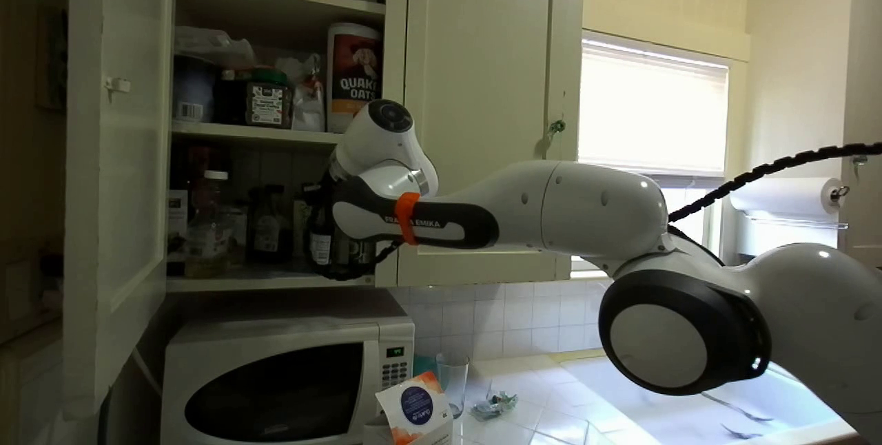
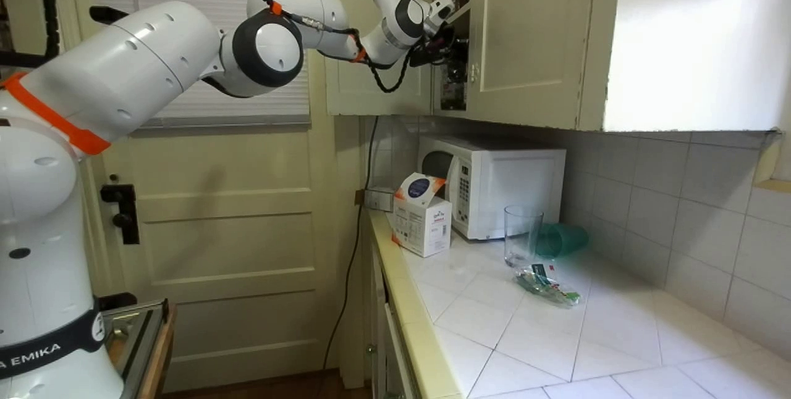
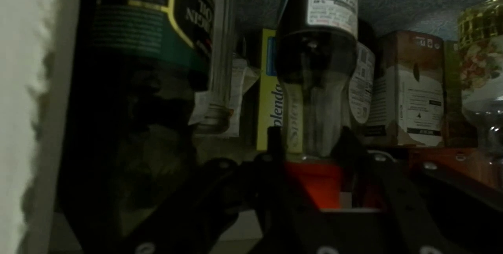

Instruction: Put the soy sauce bottle on the bottom shelf.

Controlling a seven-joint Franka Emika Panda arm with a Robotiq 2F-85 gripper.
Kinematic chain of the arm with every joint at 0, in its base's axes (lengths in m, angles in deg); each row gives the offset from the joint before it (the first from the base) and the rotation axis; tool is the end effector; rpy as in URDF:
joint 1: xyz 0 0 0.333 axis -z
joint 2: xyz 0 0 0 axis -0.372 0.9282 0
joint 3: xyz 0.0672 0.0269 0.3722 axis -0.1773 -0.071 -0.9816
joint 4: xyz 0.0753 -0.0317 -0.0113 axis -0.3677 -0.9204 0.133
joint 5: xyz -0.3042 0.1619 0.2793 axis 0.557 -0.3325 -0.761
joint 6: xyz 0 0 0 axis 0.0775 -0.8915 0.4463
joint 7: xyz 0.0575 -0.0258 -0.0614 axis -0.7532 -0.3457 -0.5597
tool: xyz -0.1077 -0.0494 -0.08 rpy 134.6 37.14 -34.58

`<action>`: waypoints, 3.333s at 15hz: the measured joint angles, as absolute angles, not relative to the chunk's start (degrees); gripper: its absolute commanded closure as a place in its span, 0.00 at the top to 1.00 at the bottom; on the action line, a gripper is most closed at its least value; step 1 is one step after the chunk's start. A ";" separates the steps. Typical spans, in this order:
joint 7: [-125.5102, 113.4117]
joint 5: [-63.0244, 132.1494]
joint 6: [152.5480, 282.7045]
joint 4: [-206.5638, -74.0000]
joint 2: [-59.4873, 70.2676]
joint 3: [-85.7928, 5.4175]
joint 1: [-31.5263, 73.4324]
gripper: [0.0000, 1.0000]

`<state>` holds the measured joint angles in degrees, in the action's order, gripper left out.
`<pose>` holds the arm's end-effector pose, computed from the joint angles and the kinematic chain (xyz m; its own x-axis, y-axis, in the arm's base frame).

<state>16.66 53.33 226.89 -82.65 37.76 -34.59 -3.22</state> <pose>0.8680 0.3327 0.6620 0.4151 0.0897 0.9054 0.0559 -0.9958 0.0730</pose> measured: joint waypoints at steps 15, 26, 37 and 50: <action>16.19 54.09 218.53 -79.49 37.82 -31.79 -5.20 0.13; 16.19 54.09 218.54 -79.42 38.43 -31.15 -5.17 0.77; 16.21 54.09 218.55 -78.35 38.42 -30.81 -5.22 1.00; 15.66 55.37 219.48 -76.94 38.42 -29.25 -7.17 1.00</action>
<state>15.66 55.37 219.48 -76.94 38.42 -29.25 -7.17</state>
